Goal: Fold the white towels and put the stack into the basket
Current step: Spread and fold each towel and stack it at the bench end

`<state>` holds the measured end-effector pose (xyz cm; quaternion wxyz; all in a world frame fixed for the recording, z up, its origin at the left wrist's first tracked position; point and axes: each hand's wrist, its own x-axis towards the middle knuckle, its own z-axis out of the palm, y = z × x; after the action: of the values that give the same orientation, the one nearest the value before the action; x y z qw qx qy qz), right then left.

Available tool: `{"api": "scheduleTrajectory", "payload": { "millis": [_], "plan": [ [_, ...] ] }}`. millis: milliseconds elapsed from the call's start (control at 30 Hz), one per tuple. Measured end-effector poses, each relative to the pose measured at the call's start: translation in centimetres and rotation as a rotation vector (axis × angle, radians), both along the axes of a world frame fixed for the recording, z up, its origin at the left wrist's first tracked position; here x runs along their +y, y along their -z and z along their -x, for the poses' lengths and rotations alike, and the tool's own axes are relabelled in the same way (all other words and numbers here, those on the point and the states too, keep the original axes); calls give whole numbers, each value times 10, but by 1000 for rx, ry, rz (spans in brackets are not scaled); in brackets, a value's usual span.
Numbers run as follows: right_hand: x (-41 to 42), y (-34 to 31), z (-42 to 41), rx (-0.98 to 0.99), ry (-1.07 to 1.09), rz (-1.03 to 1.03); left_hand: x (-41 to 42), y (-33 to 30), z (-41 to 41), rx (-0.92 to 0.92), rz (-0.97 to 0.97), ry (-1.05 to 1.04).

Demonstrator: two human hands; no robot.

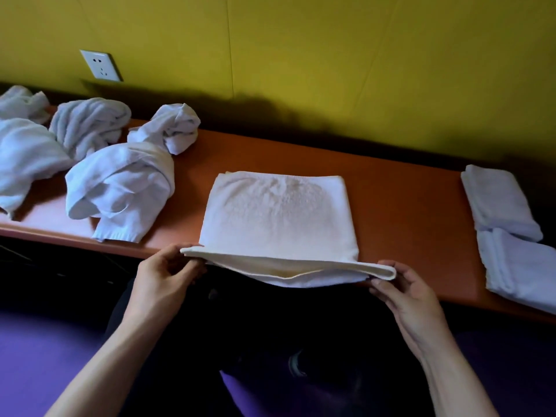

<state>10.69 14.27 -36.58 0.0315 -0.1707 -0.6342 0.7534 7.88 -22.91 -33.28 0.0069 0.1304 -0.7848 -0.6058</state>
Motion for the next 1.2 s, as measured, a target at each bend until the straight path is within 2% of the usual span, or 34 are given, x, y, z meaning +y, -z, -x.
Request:
{"api": "scheduleTrajectory", "payload": {
  "millis": [133, 200, 300, 400, 600, 800, 967, 1033, 1067, 1133, 1200],
  "plan": [
    [11, 15, 39, 29, 141, -396, -6, 7, 37, 91, 275, -8],
    [16, 19, 62, 81, 167, -536, -9, 11, 60, 111, 289, 38],
    [10, 18, 102, 160, 171, -562, -7, 16, 92, 148, 238, 71],
    [3, 19, 143, 217, 217, -618, -1, 26, 127, 149, 319, -5],
    [-1, 53, 215, 199, 206, -696, 8, 55, 196, 27, 338, -81],
    [4, 55, 273, 198, 201, -751, 14, 63, 249, 106, 459, -114],
    [-1, 69, 295, 114, 155, -807, 17, 83, 273, -17, 462, -172],
    [-1, 75, 294, 59, 161, -790, 22, 91, 267, 9, 673, -113],
    [2, 77, 292, 41, 176, -789, 26, 94, 259, 86, 789, -45],
    [8, 76, 282, 10, 197, -806, 40, 95, 240, 297, 953, 157],
    [12, 71, 265, -59, 202, -842, 55, 98, 224, 402, 1053, 400]
  ]
}}
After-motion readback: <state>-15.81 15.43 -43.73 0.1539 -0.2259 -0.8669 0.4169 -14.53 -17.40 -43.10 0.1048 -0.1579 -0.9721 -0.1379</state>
